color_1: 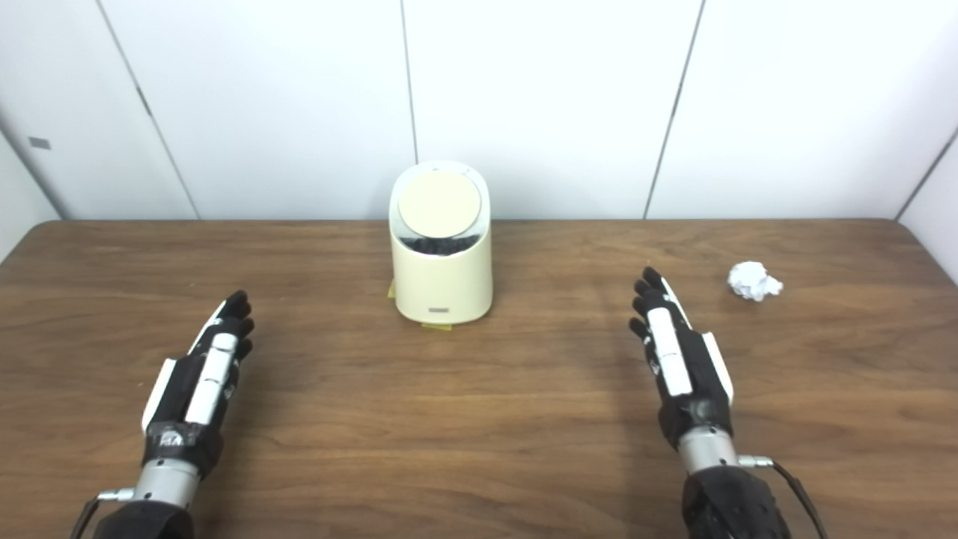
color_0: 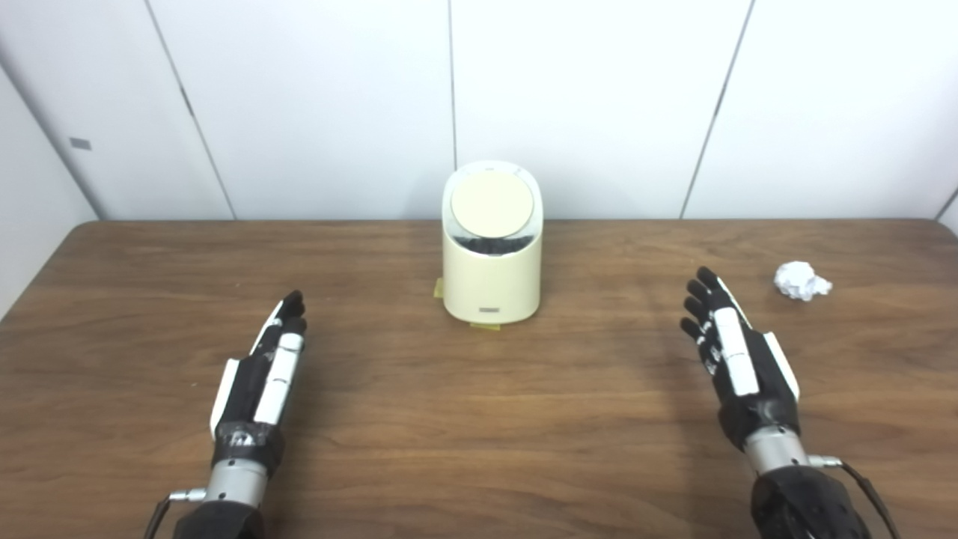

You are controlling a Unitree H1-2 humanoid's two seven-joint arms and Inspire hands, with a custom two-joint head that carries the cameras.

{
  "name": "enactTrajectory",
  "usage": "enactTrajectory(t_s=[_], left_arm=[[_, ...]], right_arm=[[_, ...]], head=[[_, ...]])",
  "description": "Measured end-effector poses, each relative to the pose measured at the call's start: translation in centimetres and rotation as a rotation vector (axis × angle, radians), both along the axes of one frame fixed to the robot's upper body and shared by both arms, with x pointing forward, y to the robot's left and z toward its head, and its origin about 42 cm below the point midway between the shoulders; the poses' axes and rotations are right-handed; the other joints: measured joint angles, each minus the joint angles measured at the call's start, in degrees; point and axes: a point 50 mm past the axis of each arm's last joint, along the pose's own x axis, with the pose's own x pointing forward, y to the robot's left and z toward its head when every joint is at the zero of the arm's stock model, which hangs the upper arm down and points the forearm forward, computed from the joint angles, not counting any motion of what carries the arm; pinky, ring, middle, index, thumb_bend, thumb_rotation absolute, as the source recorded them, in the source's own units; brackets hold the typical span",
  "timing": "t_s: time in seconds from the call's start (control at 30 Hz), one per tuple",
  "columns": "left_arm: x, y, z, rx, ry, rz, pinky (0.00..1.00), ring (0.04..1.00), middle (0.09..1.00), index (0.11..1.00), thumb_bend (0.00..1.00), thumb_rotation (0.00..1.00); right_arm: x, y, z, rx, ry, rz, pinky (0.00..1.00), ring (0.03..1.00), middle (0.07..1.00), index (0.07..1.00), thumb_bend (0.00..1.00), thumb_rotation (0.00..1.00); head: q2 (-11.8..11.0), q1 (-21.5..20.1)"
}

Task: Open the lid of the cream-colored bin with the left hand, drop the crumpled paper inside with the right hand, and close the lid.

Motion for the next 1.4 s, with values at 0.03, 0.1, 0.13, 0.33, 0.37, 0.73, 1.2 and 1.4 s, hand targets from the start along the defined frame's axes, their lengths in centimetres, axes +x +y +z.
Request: enactTrajectory(t_s=[0.03, 0.1, 0.13, 0.33, 0.37, 0.73, 1.2, 1.4], left_arm=[[0.0, 0.0, 0.0, 0.002, 0.000, 0.003, 1.00, 1.000, 0.970, 0.988, 0.51, 0.53], [0.0, 0.1, 0.1, 0.009, -0.003, 0.011, 1.00, 0.988, 0.962, 0.992, 0.55, 0.47], [-0.1, 0.2, 0.3, 0.017, -0.007, 0.017, 0.98, 0.985, 0.963, 0.995, 0.57, 0.45], [1.8, 1.2, 3.5, 0.046, -0.051, 0.044, 0.94, 0.963, 0.967, 0.999, 0.64, 0.40], [2.7, 1.3, 4.5, 0.050, -0.071, 0.043, 0.94, 0.960, 0.966, 0.999, 0.64, 0.40], [10.9, -1.4, 13.4, 0.162, -0.211, -0.028, 0.92, 0.964, 0.974, 0.998, 0.71, 0.41], [18.6, -5.8, 16.3, 0.429, -0.131, -0.148, 0.84, 0.913, 0.927, 0.968, 0.84, 0.30], [21.2, -7.6, 16.3, 0.518, -0.056, -0.184, 0.79, 0.890, 0.935, 0.978, 0.85, 0.30]], right_arm=[[-0.1, -0.1, -0.2, 0.000, 0.006, -0.002, 0.93, 0.949, 0.943, 0.943, 0.61, 0.88], [-0.2, -0.2, -0.6, 0.004, 0.018, -0.006, 0.95, 0.956, 0.948, 0.949, 0.62, 0.88], [-0.3, -0.3, -0.8, 0.006, 0.021, -0.008, 0.95, 0.957, 0.950, 0.952, 0.62, 0.88], [-0.7, -0.5, -1.6, 0.024, 0.005, -0.006, 0.96, 0.970, 0.967, 0.962, 0.57, 0.94], [-0.7, -0.5, -1.7, 0.030, 0.002, -0.002, 0.96, 0.970, 0.967, 0.962, 0.57, 0.95], [-0.8, -0.6, -2.8, 0.037, -0.021, 0.021, 0.99, 0.981, 0.976, 0.976, 0.52, 1.00], [-0.8, -0.2, -3.1, 0.011, -0.033, 0.024, 0.96, 0.963, 0.956, 0.969, 0.56, 1.00], [-0.8, 0.1, -3.2, -0.028, -0.032, 0.021, 0.97, 0.960, 0.951, 0.962, 0.56, 0.99]], head=[[-1.3, 0.7], [-1.8, 0.8], [-3.0, 1.1], [-5.3, 1.2], [-5.3, 1.2], [-8.3, 0.9], [-7.4, -0.5], [-6.6, -1.2]])
